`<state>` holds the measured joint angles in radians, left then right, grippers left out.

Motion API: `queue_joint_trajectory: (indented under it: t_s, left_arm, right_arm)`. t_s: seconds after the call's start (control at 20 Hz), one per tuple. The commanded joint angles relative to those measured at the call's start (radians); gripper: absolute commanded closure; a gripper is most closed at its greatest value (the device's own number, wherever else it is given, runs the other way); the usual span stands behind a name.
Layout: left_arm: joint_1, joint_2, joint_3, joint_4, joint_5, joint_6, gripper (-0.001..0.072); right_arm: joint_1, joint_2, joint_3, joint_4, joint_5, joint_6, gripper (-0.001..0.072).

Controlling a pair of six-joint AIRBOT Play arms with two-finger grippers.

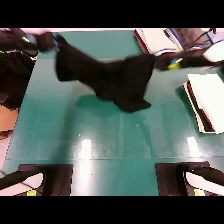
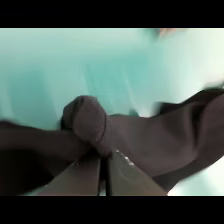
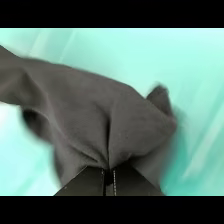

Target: Fold the shirts.

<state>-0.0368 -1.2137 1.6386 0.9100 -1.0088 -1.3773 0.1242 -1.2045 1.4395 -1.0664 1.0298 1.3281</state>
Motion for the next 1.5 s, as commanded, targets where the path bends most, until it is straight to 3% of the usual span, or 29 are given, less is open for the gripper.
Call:
queue_joint_trajectory:
  t_s: [0.0, 0.25, 0.5, 0.7, 0.9, 1.0, 1.2, 1.25, 1.3, 1.35, 1.4, 1.45]
  left_arm:
    - [0.0, 0.198, 0.142, 0.029, 0.005, 0.019, 0.0683]
    - [0.0, 0.377, 0.24, 0.029, 0.011, 0.025, 0.0684]
    - [0.0, 0.369, 0.293, 0.033, 0.033, 0.025, 0.0684]
    - [0.0, 0.256, 0.215, 0.034, -0.129, 0.024, 0.0684]
    - [0.0, 0.064, 0.014, 0.034, -0.247, 0.024, 0.0684]
    - [0.0, -0.04, -0.109, 0.034, -0.211, 0.026, 0.0683]
    - [0.0, -0.242, -0.222, 0.054, -0.003, 0.084, 0.0683]
    - [0.0, -0.271, -0.222, 0.06, 0.039, 0.084, 0.0683]
    - [0.0, -0.288, -0.222, 0.06, 0.088, 0.079, 0.0674]
    - [0.004, -0.29, -0.219, 0.063, 0.135, 0.067, 0.0417]
    - [0.015, -0.287, -0.211, 0.065, 0.152, 0.047, 0.0179]
    - [0.039, -0.287, -0.188, 0.072, 0.112, 0.027, 0.0153]
  right_arm:
    - [-0.062, 0.192, 0.176, -0.062, 0.134, -0.001, 0.0689]
    - [-0.139, 0.34, 0.344, -0.063, 0.197, 0.027, 0.0689]
    - [-0.19, 0.348, 0.437, -0.06, 0.264, 0.067, 0.0689]
    - [-0.185, 0.215, 0.42, -0.059, 0.37, 0.114, 0.0689]
    - [-0.109, 0.003, 0.264, -0.063, 0.391, 0.111, 0.0689]
    - [-0.071, -0.124, 0.187, -0.064, 0.349, 0.099, 0.0689]
    - [-0.063, -0.332, 0.151, -0.06, 0.197, 0.1, 0.0686]
    - [-0.074, -0.37, 0.179, -0.059, 0.183, 0.101, 0.0672]
    - [-0.082, -0.402, 0.219, -0.058, 0.185, 0.112, 0.0468]
    - [-0.1, -0.427, 0.262, -0.051, 0.2, 0.127, 0.0259]
    - [-0.118, -0.444, 0.304, -0.039, 0.228, 0.138, 0.0253]
    - [-0.138, -0.449, 0.338, -0.011, 0.272, 0.137, 0.0264]
